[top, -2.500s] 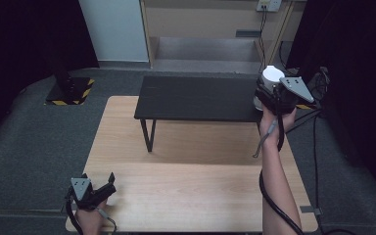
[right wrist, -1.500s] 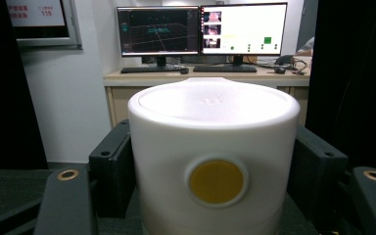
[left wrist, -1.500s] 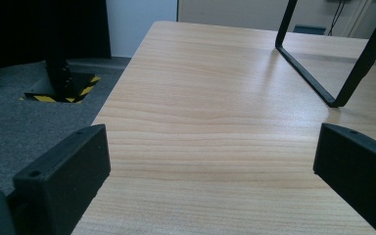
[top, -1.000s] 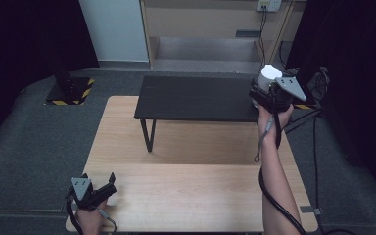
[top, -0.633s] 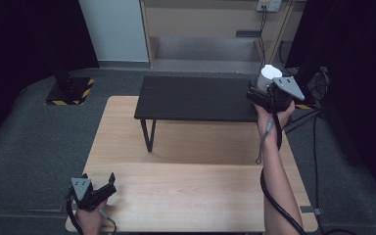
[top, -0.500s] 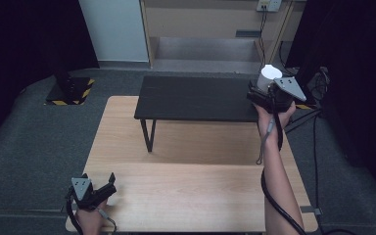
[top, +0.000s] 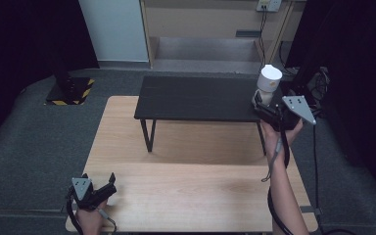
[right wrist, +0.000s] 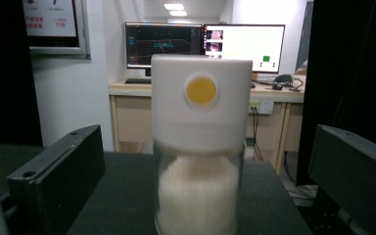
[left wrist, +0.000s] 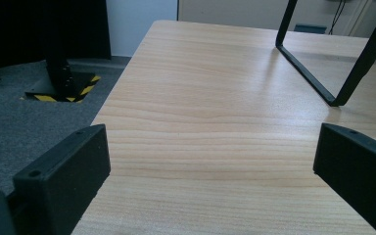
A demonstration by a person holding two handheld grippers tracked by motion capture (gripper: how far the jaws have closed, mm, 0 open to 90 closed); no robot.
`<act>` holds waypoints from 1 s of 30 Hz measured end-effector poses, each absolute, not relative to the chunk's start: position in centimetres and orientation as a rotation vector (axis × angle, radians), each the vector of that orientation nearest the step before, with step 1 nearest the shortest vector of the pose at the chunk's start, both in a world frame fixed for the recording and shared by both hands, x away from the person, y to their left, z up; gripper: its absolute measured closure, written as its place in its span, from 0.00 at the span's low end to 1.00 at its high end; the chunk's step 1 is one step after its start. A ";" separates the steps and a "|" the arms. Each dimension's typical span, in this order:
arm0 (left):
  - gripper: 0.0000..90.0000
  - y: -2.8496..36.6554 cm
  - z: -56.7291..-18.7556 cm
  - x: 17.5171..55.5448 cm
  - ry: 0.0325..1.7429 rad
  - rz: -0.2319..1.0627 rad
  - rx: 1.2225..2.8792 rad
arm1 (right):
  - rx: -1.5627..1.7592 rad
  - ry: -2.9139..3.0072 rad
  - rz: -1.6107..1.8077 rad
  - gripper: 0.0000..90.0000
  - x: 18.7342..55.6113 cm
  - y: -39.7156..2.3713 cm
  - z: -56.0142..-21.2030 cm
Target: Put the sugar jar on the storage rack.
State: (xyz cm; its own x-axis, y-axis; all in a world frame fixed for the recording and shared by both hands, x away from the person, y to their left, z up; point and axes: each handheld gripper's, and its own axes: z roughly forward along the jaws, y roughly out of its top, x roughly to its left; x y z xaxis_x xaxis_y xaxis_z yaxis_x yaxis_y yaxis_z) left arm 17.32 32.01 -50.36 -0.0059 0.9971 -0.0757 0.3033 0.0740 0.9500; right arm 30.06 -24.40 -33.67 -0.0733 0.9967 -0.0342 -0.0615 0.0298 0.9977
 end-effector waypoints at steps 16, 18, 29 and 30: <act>0.00 32.0 -50.3 17.4 1.464 0.984 1.382 | 1.178 1.213 1.304 0.01 24.7 -26.0 -39.4; 0.00 32.0 -50.3 17.4 1.464 0.985 1.383 | 1.173 1.207 1.308 0.01 24.0 -26.0 -40.6; 0.00 32.0 -50.3 17.3 1.470 0.983 1.375 | 1.159 1.241 1.301 0.01 21.2 -27.0 -45.3; 0.00 32.0 -50.3 17.3 1.471 0.982 1.375 | 1.157 1.250 1.297 0.01 20.9 -27.2 -45.8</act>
